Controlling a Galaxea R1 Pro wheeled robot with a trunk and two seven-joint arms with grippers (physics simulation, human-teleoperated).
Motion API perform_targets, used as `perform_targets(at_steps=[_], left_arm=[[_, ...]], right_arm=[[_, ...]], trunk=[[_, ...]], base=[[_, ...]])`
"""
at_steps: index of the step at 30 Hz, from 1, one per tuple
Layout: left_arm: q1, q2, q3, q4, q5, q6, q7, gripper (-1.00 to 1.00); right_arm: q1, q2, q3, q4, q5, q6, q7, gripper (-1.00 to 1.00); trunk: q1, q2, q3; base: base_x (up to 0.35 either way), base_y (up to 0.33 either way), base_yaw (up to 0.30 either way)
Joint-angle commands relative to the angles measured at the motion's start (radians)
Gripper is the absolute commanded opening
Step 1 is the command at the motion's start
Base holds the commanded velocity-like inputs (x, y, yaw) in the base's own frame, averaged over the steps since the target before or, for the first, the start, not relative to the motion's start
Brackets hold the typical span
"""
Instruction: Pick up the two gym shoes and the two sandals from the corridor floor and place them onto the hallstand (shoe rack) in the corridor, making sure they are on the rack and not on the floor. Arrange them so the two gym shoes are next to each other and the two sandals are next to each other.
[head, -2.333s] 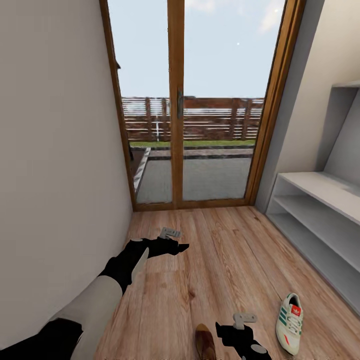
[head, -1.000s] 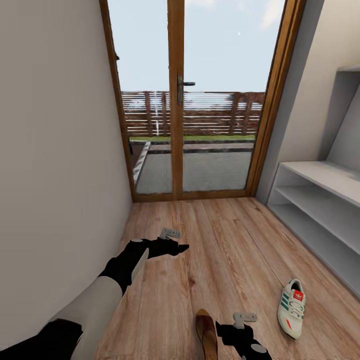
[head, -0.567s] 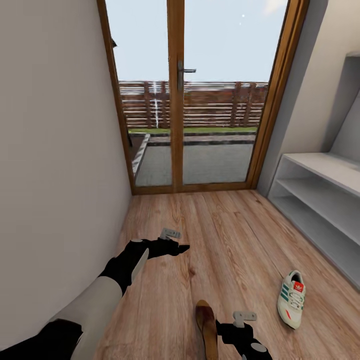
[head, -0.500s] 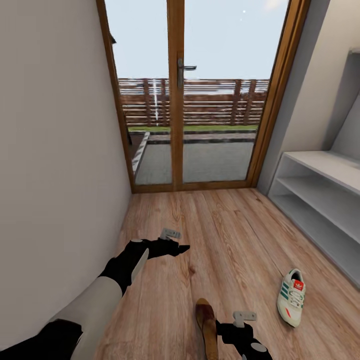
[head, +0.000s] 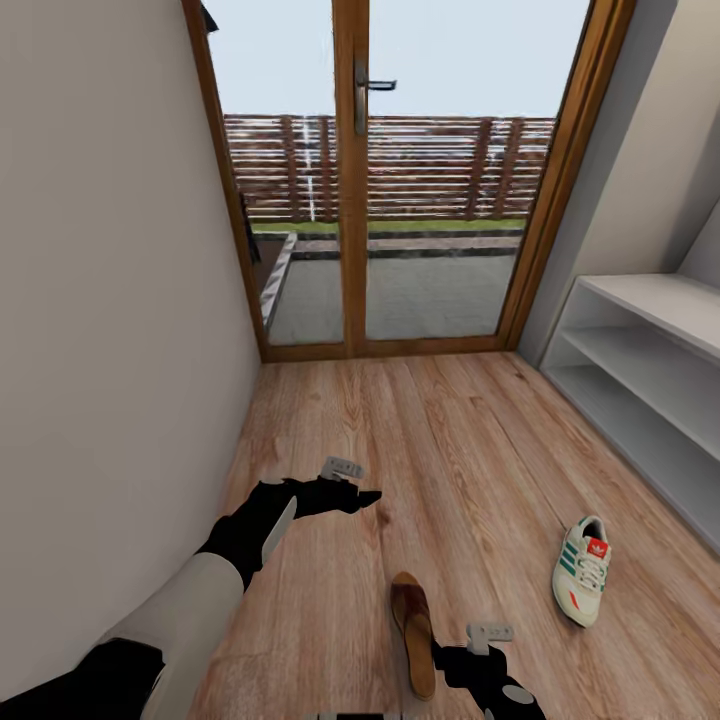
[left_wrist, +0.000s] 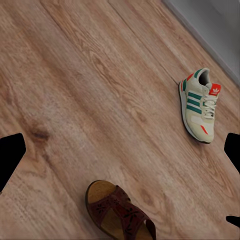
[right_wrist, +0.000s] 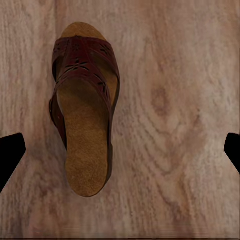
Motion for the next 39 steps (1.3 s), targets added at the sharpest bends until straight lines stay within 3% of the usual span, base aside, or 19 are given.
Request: perform_targets(at_steps=[1,13,20,33,39], left_arm=[[-0.001,0.0,0.0,-0.002,0.0,0.008,-0.003,1.0],[-0.017,-0.009,0.0,-0.038,0.003,0.012,-0.003,1.0],[-0.016,-0.009,0.0,-0.067,0.005,0.048,-0.002,1.0],[-0.02,-0.01,-0.003,-0.081,0.005,0.064,-0.001,1.0],[-0.029,-0.012,-0.003,-0.141,0.005,0.104,-0.001,1.0]], right_arm=[[0.0,0.0,0.0,-0.002,-0.003,0.006,0.0,1.0],[0.0,0.0,0.0,-0.008,-0.003,0.006,-0.001,1.0],[0.0,0.0,0.0,-0.025,-0.003,0.006,-0.001,1.0],[0.0,0.0,0.0,-0.043,-0.003,0.006,-0.001,1.0],[0.0,0.0,0.0,-0.15,-0.003,0.013,-0.003,1.0]], trunk=[[0.0,-0.001,-0.006],[0.006,-0.003,-0.072],[0.009,-0.005,-0.109],[0.009,-0.005,-0.122],[0.009,-0.005,-0.123]], base=[[0.0,0.0,0.0],[0.0,0.0,0.009],[0.0,0.0,0.129],[0.0,0.0,0.14],[0.0,0.0,0.017]])
